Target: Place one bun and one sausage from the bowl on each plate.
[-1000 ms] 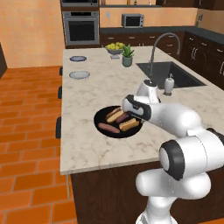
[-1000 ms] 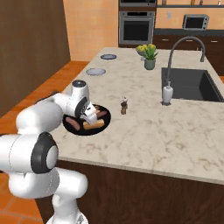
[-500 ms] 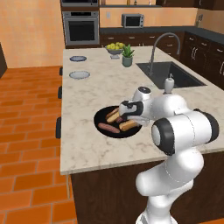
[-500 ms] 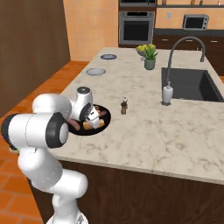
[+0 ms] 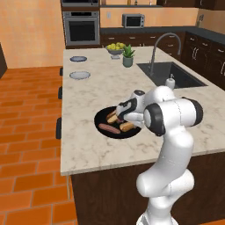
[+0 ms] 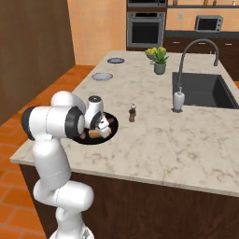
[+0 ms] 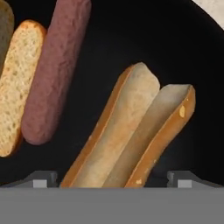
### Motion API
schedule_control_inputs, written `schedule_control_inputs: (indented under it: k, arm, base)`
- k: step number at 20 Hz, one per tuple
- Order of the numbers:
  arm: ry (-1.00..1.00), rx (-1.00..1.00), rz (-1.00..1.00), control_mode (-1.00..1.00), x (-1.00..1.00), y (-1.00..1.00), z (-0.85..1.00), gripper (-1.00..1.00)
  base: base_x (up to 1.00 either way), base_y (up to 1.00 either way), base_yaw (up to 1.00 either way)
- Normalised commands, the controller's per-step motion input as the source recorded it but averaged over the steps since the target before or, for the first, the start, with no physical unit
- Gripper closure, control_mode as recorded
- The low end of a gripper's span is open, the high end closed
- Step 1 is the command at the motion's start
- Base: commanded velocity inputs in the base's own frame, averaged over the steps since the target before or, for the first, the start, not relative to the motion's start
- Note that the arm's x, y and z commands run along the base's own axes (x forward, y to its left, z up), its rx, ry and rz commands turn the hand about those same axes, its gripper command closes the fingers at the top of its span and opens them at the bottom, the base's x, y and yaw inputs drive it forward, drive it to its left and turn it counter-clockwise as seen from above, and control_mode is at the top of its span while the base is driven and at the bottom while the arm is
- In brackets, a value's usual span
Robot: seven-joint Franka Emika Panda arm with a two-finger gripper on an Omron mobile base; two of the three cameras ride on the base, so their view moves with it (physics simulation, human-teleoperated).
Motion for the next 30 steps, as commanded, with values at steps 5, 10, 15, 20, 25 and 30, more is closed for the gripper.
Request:
schedule_control_inputs:
  k: [5,10,15,20,25,30]
  arm:
    - [0.06,0.00,-0.03,-1.00,0.15,0.00,-0.41,-1.00]
    - [0.03,0.00,-0.01,-1.00,-0.03,0.01,-0.46,-1.00]
    - [0.05,-0.05,0.00,-1.00,-0.02,0.37,-0.52,-1.00]
    - [0.11,-0.16,0.00,-1.00,0.00,0.60,-0.70,1.00]
    - [-0.05,0.09,-0.01,-1.00,-0.28,-0.19,0.58,1.00]
    - [-0.08,0.15,-0.08,-1.00,-0.50,-0.23,1.00,1.00]
  base:
    - [0.00,0.00,0.00]
    - [0.00,0.00,0.00]
    - [0.00,0.00,0.00]
    - [0.00,0.00,0.00]
    - [0.00,0.00,0.00]
    - [0.00,0.00,0.00]
